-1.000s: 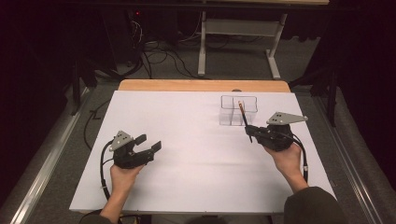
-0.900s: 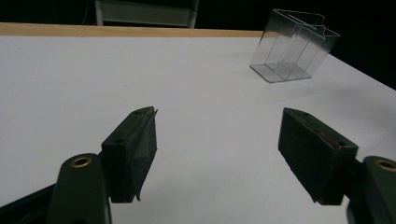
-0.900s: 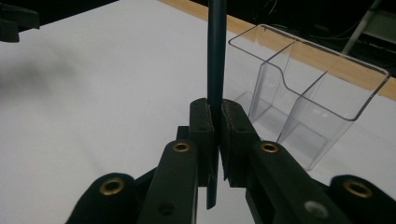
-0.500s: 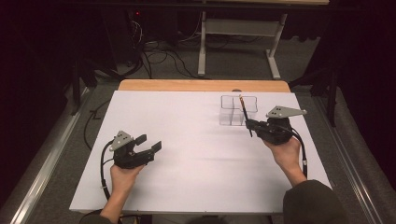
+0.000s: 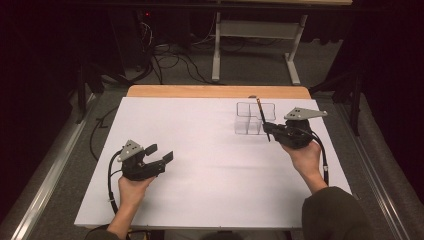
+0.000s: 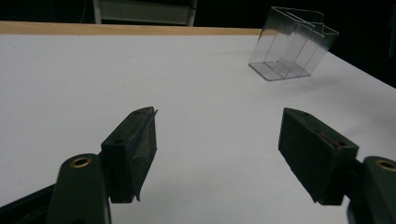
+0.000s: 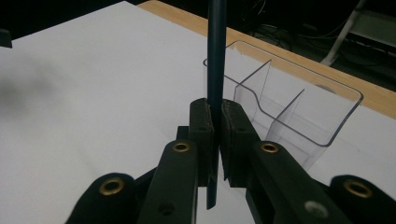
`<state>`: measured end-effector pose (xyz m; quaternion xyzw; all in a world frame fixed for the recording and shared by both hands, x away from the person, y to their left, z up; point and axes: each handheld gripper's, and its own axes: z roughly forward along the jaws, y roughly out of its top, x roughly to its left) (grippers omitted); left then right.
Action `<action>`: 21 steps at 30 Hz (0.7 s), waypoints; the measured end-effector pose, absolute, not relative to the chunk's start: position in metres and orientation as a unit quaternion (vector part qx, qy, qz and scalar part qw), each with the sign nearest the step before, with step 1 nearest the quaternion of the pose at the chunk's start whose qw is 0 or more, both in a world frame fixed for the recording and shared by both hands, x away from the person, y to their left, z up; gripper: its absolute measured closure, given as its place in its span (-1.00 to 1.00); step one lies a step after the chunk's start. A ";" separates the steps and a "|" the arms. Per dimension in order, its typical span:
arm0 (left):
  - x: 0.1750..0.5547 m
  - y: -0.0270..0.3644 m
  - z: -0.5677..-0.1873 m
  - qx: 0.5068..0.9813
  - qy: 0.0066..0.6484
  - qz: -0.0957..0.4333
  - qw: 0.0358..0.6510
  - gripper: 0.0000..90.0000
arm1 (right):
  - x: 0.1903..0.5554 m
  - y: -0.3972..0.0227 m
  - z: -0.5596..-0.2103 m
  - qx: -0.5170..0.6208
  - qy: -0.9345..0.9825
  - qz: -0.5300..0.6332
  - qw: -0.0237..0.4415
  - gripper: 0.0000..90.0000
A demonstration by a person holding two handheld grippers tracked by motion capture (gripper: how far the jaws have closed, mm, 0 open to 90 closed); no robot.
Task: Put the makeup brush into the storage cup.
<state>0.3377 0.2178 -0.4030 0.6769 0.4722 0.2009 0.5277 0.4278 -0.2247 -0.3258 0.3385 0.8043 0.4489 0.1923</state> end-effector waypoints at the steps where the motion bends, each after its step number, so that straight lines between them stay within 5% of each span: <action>1: 0.338 0.218 -0.403 0.677 0.472 0.201 0.528 -0.37 | 0.428 -0.225 -0.325 0.341 0.804 0.447 0.193 0.91; 21: 0.338 0.217 -0.403 0.678 0.473 0.200 0.526 -0.38 | 0.448 -0.223 -0.317 0.362 0.796 0.445 0.193 0.91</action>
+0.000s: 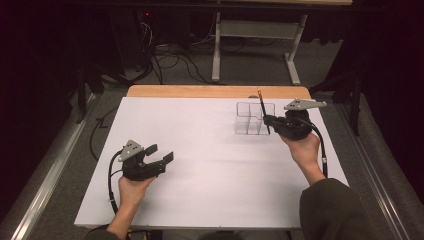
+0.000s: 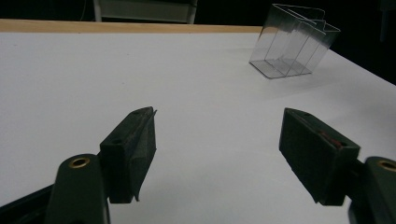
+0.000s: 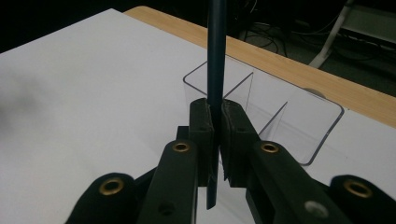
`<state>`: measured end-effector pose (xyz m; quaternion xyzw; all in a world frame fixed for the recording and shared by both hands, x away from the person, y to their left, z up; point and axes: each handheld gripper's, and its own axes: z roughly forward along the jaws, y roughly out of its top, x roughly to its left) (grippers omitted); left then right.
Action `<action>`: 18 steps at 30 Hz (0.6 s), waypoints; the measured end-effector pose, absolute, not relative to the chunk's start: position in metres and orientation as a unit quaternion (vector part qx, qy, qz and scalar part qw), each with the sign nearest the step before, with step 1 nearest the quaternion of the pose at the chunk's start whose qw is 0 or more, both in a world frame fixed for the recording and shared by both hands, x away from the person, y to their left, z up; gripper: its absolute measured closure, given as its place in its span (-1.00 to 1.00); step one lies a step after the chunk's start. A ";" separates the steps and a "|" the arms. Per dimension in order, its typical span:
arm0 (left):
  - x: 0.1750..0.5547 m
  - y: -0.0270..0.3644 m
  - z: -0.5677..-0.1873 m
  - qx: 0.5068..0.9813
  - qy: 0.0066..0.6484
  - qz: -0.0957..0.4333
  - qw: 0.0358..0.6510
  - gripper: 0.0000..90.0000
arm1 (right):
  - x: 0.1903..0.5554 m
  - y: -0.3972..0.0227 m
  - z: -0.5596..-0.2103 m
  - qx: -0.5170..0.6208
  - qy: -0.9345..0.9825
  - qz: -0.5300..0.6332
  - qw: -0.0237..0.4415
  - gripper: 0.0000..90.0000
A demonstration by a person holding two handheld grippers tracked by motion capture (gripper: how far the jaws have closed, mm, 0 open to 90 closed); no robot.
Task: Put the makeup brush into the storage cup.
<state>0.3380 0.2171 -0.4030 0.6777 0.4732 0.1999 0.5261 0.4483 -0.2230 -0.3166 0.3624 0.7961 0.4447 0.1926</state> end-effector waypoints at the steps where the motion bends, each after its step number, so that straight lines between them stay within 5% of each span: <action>1: 0.338 0.217 -0.403 0.677 0.473 0.199 0.527 -0.38 | 0.450 -0.223 -0.316 0.361 0.796 0.444 0.194 0.91; 18: 0.338 0.217 -0.403 0.680 0.474 0.200 0.524 -0.38 | 0.470 -0.220 -0.312 0.384 0.787 0.437 0.206 0.91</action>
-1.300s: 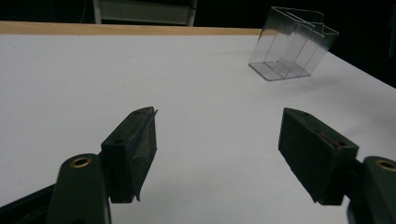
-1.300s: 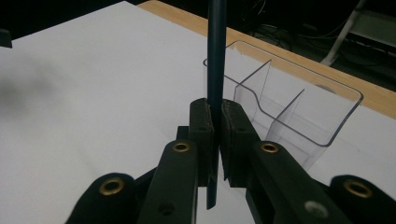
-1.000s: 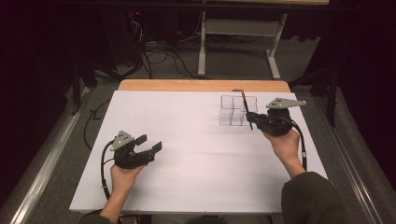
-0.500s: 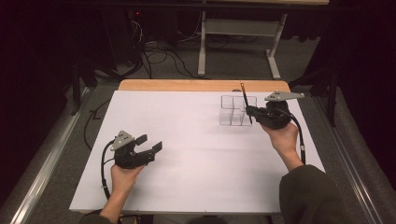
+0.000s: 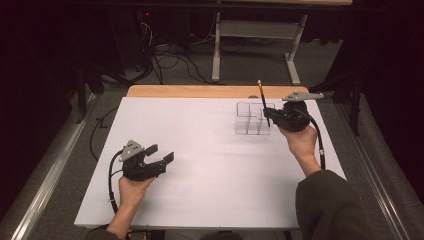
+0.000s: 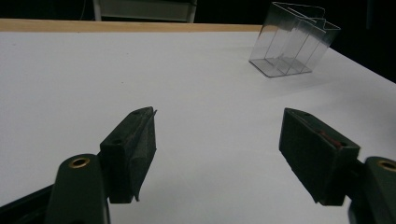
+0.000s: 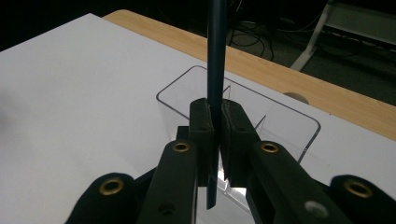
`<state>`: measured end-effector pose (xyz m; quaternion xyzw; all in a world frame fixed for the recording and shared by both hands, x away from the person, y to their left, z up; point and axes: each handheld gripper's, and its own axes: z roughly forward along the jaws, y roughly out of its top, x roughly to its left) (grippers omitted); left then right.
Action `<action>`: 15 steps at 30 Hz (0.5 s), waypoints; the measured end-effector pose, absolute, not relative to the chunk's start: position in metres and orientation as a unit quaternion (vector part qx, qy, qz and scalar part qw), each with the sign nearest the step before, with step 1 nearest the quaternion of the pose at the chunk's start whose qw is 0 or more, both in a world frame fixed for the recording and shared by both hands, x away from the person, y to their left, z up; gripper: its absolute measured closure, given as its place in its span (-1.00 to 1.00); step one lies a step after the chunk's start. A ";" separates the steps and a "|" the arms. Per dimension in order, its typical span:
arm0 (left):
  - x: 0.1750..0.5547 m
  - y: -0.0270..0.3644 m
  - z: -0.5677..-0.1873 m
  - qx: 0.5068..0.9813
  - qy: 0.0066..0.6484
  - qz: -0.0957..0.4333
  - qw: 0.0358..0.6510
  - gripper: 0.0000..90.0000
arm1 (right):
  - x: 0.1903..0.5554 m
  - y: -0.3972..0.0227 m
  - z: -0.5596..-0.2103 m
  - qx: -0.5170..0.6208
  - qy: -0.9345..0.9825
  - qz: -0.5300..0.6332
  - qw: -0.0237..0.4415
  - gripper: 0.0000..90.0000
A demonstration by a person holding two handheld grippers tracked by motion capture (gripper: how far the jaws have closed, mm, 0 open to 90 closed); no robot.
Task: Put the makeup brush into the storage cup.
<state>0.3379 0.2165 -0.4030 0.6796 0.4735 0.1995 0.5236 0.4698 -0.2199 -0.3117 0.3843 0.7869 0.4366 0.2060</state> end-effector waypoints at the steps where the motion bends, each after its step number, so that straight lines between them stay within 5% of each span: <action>1: 0.338 0.217 -0.403 0.680 0.474 0.199 0.523 -0.38 | 0.471 -0.220 -0.312 0.384 0.786 0.437 0.209 0.91; 15: 0.338 0.216 -0.403 0.681 0.471 0.199 0.523 -0.38 | 0.488 -0.210 -0.315 0.398 0.786 0.417 0.224 0.91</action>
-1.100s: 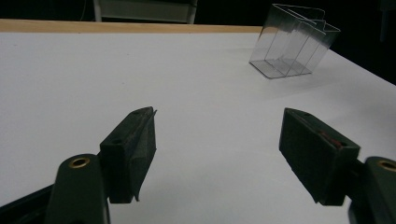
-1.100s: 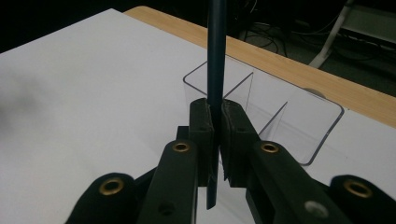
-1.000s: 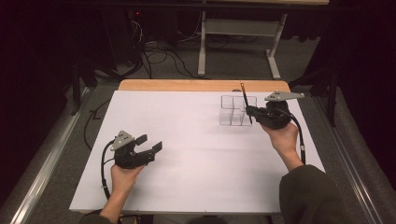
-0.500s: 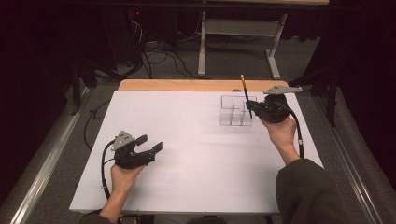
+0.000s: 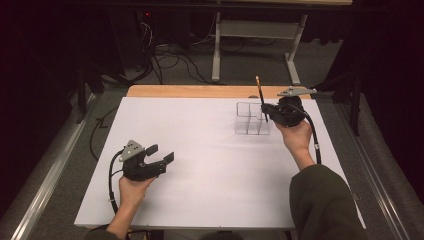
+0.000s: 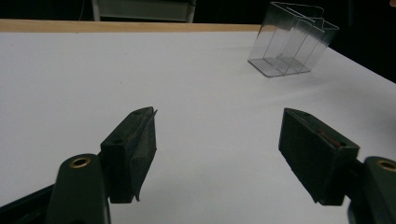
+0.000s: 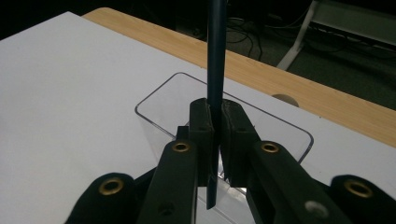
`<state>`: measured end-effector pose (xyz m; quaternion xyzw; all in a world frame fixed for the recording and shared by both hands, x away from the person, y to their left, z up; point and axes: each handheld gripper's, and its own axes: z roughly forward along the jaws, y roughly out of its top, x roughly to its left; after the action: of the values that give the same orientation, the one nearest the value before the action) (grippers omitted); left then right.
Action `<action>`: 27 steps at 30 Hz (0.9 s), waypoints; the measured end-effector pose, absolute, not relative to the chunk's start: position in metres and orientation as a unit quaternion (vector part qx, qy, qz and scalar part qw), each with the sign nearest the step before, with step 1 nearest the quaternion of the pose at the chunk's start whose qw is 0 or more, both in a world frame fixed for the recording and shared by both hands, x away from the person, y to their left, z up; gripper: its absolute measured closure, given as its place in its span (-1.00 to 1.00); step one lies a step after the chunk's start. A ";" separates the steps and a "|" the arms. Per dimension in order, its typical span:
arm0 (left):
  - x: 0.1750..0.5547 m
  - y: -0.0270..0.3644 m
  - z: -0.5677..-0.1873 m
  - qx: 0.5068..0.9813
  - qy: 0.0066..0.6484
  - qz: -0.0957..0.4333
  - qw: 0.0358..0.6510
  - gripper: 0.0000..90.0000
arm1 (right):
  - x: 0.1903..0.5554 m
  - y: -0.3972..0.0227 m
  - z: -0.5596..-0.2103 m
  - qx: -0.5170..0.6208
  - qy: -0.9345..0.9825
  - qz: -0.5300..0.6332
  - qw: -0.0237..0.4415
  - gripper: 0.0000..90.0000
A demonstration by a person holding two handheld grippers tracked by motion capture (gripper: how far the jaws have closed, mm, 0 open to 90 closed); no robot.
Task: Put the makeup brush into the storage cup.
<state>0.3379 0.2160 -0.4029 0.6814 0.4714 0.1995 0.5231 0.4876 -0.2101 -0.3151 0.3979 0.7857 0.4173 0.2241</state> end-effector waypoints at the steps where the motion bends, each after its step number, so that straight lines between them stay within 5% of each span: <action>1: 0.338 0.216 -0.403 0.681 0.472 0.199 0.523 -0.38 | 0.489 -0.209 -0.315 0.401 0.785 0.416 0.225 0.91; 27: 0.339 0.215 -0.403 0.684 0.471 0.198 0.520 -0.37 | 0.514 -0.207 -0.324 0.432 0.775 0.396 0.238 0.90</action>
<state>0.3388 0.2154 -0.4033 0.6843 0.4713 0.1981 0.5199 0.5140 -0.2073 -0.3240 0.4318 0.7745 0.3965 0.2376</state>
